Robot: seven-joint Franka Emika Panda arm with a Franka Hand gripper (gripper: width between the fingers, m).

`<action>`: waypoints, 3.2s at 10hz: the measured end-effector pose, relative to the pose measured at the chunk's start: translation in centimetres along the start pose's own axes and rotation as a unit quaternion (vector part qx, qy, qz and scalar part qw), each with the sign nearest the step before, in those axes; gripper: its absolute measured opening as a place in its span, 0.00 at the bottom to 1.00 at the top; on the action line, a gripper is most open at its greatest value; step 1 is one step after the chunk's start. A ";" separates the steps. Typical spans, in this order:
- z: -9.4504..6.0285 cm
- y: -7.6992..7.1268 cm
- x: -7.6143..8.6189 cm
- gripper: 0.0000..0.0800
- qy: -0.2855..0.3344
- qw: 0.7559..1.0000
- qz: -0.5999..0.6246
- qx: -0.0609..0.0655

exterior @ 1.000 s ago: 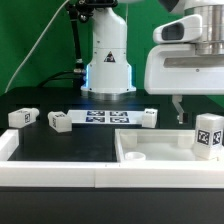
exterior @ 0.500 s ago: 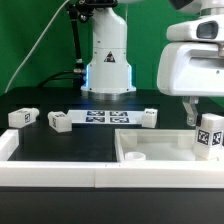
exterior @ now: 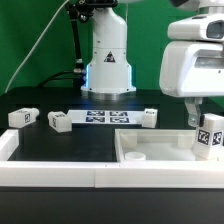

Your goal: Assemble one leg

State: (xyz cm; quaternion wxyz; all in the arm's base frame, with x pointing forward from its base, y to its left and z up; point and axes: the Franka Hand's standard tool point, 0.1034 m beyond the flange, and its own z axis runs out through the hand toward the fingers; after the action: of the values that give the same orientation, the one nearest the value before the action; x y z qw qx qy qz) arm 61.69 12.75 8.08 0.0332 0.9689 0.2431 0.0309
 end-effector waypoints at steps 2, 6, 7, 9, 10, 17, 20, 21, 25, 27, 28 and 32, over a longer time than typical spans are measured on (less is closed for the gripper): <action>0.0 0.1 0.0 0.48 0.000 1.000 0.001 -0.001; 0.0 0.2 -0.2 0.36 -0.004 0.999 0.043 0.002; 0.0 0.0 -0.2 0.36 -0.004 0.994 0.105 0.003; 0.1 0.0 -0.2 0.36 -0.003 0.978 0.209 0.003; 0.1 0.0 -0.2 0.36 -0.001 0.966 0.258 0.003; 0.3 0.4 -0.3 0.36 0.007 0.809 0.587 0.029; 0.3 0.6 -0.3 0.36 -0.001 0.730 0.682 0.045; 0.3 0.7 -0.3 0.36 -0.003 0.718 0.695 0.047; 0.2 0.6 -0.3 0.60 -0.006 0.738 0.673 0.049; 0.2 0.6 -0.2 0.80 -0.003 0.786 0.616 0.049; 0.2 0.3 -0.4 0.80 -0.013 0.819 0.572 0.043; 0.2 0.2 -0.1 0.81 -0.008 0.916 0.400 0.034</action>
Offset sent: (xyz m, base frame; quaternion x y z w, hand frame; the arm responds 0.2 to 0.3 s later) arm 0.0000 0.0000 0.0000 0.0000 0.0000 0.0650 0.9979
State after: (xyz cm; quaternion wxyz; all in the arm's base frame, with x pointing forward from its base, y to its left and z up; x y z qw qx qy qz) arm 61.72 12.51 7.90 -0.0129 0.9861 -0.1636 0.0256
